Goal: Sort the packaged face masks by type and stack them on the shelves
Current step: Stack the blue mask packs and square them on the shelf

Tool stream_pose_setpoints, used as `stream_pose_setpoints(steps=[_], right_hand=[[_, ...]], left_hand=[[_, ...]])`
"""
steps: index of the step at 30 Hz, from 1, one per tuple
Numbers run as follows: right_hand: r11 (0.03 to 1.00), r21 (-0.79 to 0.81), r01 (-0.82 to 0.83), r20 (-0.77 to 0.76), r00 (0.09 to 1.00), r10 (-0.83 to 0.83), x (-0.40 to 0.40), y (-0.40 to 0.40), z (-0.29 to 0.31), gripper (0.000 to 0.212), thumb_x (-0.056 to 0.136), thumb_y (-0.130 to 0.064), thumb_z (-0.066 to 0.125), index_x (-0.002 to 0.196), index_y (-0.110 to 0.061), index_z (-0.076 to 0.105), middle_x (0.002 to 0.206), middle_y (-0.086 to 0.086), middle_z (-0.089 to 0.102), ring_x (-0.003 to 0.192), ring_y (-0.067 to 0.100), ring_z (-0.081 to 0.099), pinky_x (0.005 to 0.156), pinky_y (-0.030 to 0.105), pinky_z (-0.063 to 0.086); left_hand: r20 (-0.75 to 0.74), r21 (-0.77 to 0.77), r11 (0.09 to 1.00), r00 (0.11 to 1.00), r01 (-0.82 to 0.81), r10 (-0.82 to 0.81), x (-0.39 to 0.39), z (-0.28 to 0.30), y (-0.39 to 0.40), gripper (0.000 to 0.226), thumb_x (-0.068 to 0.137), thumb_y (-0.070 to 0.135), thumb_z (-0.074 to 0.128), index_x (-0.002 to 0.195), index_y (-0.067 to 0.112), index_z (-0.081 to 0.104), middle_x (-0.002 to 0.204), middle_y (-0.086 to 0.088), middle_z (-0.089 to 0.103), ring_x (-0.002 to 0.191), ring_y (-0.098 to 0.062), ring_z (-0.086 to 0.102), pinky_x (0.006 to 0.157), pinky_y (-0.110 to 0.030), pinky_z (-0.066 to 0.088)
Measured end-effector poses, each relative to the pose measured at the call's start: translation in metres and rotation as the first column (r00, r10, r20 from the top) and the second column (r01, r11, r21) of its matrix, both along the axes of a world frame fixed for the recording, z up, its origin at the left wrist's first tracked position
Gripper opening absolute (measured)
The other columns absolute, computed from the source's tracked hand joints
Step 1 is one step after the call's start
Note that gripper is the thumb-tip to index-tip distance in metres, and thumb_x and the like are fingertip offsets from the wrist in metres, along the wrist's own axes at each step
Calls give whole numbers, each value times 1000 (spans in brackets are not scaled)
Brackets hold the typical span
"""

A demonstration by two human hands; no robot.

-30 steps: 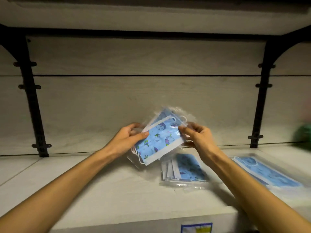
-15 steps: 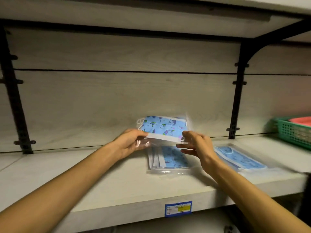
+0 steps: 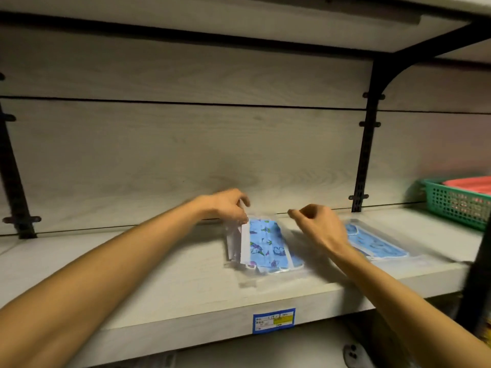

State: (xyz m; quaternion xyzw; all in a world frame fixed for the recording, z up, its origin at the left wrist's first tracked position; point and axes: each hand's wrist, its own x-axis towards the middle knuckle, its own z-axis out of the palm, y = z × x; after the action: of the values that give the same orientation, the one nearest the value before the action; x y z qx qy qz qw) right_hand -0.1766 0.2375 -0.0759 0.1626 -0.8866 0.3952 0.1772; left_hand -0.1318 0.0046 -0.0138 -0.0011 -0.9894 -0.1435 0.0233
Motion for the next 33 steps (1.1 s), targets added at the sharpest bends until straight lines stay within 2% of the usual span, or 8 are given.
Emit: stream_pose_setpoints(steps=[4, 7, 10, 15, 21, 24, 27, 33], right_hand=[[922, 379, -81, 198, 980, 5, -2, -9, -2, 70, 77, -80, 56, 113, -21, 64, 97, 5, 61, 85, 23, 60, 83, 38, 56], [920, 379, -101, 298, 954, -18, -5, -11, 9, 75, 60, -78, 73, 102, -16, 62, 95, 3, 65, 78, 17, 60, 77, 36, 58], [953, 187, -240, 500, 858, 118, -7, -13, 24, 71, 51, -61, 91, 90, -4, 71, 85, 6, 74, 68, 17, 68, 57, 29, 58], [925, -320, -205, 679, 632, 374, 3, -34, 12, 55, 70, -13, 89, 114, 13, 67, 91, 20, 65, 72, 28, 57, 59, 33, 51], [861, -490, -132, 725, 487, 487, 4, -44, 11, 11, 83, -15, 79, 81, -8, 70, 55, 2, 49, 40, 9, 42, 34, 17, 34], [901, -407, -150, 712, 566, 416, 7, -48, 7, 21, 78, -20, 83, 81, -10, 65, 53, 3, 47, 43, 13, 39, 36, 20, 30], [924, -343, -168, 609, 710, 355, 6, -51, 3, 38, 74, -21, 86, 56, -14, 53, 46, 2, 40, 35, 15, 32, 39, 19, 25], [924, -312, -222, 501, 788, 358, 4, -57, 5, 37, 78, -20, 82, 50, -16, 58, 44, -2, 50, 34, 12, 42, 36, 16, 30]], left_hand=[[-368, -155, 972, 923, -177, 110, 5, -20, -6, 62, 90, 52, 64, 141, 21, 48, 138, -3, 60, 122, -28, 59, 94, -38, 47], [-225, -230, 929, 945, -290, 239, 22, -35, -24, 65, 88, 77, 42, 118, 21, 57, 118, -5, 69, 106, -31, 64, 75, -35, 44], [34, -178, 947, 960, -269, 279, 33, -46, -33, 81, 81, 88, 34, 125, 23, 54, 117, -4, 67, 96, -26, 61, 72, -33, 45], [150, 291, 917, 960, -273, 238, 38, -48, -35, 81, 85, 73, 59, 143, 20, 42, 137, -2, 56, 113, -20, 58, 98, -37, 50], [117, 666, 695, 959, -269, 259, 47, -60, -41, 43, 89, 30, 76, 125, 21, 54, 108, 0, 72, 92, -10, 68, 64, -22, 52], [20, 741, 646, 967, -184, 253, 52, -69, -42, 39, 87, 5, 75, 123, 5, 59, 95, -9, 73, 78, -16, 65, 58, -17, 50], [-62, 729, 669, 959, -145, 276, 54, -75, -42, 36, 84, -6, 73, 118, -4, 62, 96, -14, 74, 79, -20, 64, 62, -20, 49], [-113, 702, 701, 952, -127, 286, 51, -80, -45, 26, 80, 1, 78, 96, 18, 66, 100, -12, 77, 86, -23, 68, 89, -41, 54]])
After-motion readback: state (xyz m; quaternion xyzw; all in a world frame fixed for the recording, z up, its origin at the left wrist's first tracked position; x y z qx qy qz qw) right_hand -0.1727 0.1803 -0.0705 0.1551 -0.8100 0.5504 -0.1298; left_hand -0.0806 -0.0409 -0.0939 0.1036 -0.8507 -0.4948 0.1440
